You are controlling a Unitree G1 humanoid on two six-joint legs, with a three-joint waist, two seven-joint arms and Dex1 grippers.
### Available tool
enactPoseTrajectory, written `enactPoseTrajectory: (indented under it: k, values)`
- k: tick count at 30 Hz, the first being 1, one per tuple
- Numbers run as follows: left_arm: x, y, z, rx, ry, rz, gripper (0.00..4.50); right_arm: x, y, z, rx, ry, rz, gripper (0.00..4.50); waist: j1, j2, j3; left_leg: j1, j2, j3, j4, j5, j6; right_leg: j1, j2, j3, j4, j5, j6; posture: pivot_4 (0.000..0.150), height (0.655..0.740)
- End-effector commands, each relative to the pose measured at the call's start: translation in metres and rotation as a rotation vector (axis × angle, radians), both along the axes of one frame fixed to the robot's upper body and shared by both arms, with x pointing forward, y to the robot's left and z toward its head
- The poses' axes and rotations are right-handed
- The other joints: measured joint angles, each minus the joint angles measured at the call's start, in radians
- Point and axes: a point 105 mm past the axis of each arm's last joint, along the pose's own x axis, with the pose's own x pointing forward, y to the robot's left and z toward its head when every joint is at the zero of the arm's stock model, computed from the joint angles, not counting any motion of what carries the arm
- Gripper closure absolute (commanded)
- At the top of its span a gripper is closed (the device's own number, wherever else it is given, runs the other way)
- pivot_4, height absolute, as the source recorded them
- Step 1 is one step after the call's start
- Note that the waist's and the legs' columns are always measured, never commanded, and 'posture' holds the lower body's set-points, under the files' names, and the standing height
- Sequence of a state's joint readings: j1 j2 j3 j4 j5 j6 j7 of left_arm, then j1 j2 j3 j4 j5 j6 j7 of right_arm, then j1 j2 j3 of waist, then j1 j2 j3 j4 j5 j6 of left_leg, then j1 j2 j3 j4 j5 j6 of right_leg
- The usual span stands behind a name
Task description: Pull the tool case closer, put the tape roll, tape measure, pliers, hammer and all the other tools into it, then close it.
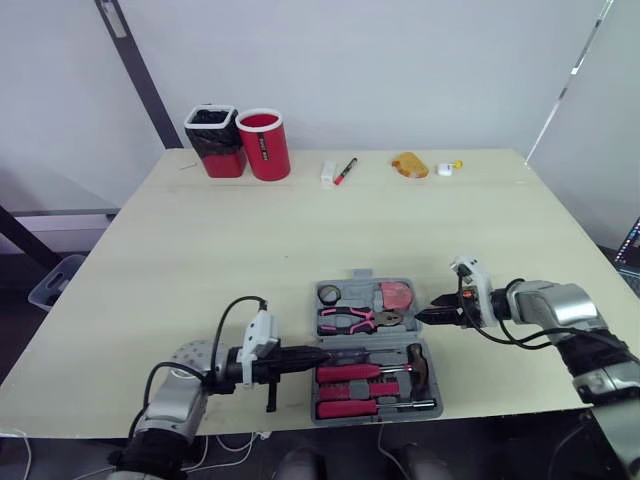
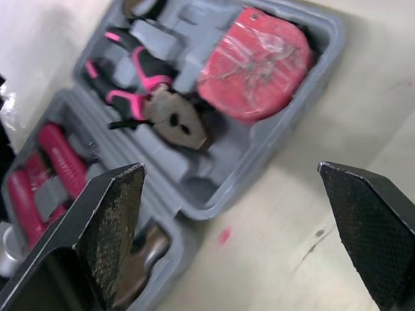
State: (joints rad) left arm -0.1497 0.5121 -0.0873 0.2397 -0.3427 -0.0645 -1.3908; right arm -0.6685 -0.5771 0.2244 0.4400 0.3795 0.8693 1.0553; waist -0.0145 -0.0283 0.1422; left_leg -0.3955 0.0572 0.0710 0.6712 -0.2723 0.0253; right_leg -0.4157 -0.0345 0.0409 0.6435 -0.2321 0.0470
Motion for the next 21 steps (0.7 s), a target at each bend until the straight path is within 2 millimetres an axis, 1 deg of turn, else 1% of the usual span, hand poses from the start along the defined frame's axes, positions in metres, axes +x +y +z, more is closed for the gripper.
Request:
enactPoseTrajectory:
  k: [1, 5, 11, 15, 17, 21]
  values:
    - [0.001, -0.004, -0.007, 0.023, -0.028, -0.008, 4.45, 0.013, 0.007, 0.003, 0.006, -0.002, 0.007, 0.0, -0.001, 0.0, 0.0, 0.0, 0.0, 0.0, 0.0, 0.0, 0.0, 0.0, 0.0, 0.0, 0.0, 0.0, 0.0, 0.15, 0.74]
    - [-0.004, -0.003, -0.023, 0.086, -0.014, -0.03, 4.45, 0.02, 0.015, 0.001, 0.008, 0.023, 0.024, 0.0, 0.0, 0.0, 0.0, 0.0, 0.0, 0.0, 0.0, 0.0, 0.0, 0.0, 0.0, 0.0, 0.0, 0.0, 0.001, 0.15, 0.74]
    - [-0.006, -0.002, -0.035, 0.143, 0.006, -0.031, 4.45, 0.018, 0.028, -0.007, 0.019, 0.081, 0.063, 0.0, 0.0, 0.003, -0.001, 0.0, 0.0, 0.0, 0.0, 0.0, 0.0, 0.0, 0.0, 0.0, 0.0, 0.0, 0.001, 0.15, 0.74]
    - [-0.006, -0.004, -0.036, 0.146, 0.001, -0.029, 4.45, 0.017, 0.037, -0.004, 0.072, 0.103, 0.07, 0.0, -0.002, 0.004, -0.003, 0.001, 0.0, 0.0, 0.0, 0.0, 0.0, 0.0, 0.0, 0.0, 0.002, 0.0, 0.001, 0.15, 0.74]
    - [-0.006, -0.004, -0.036, 0.147, 0.001, -0.027, 4.45, 0.017, 0.042, 0.001, 0.123, 0.107, 0.074, 0.0, -0.003, 0.005, -0.003, 0.002, 0.0, 0.0, 0.0, 0.0, 0.0, 0.0, 0.0, 0.0, 0.002, 0.0, 0.001, 0.15, 0.74]
    - [-0.007, -0.002, -0.036, 0.154, -0.003, -0.029, 4.45, 0.016, 0.046, 0.007, 0.173, 0.102, 0.077, 0.0, -0.005, 0.006, -0.003, 0.002, 0.0, 0.0, 0.0, 0.0, 0.0, 0.0, 0.0, 0.0, 0.003, 0.0, 0.001, 0.15, 0.74]
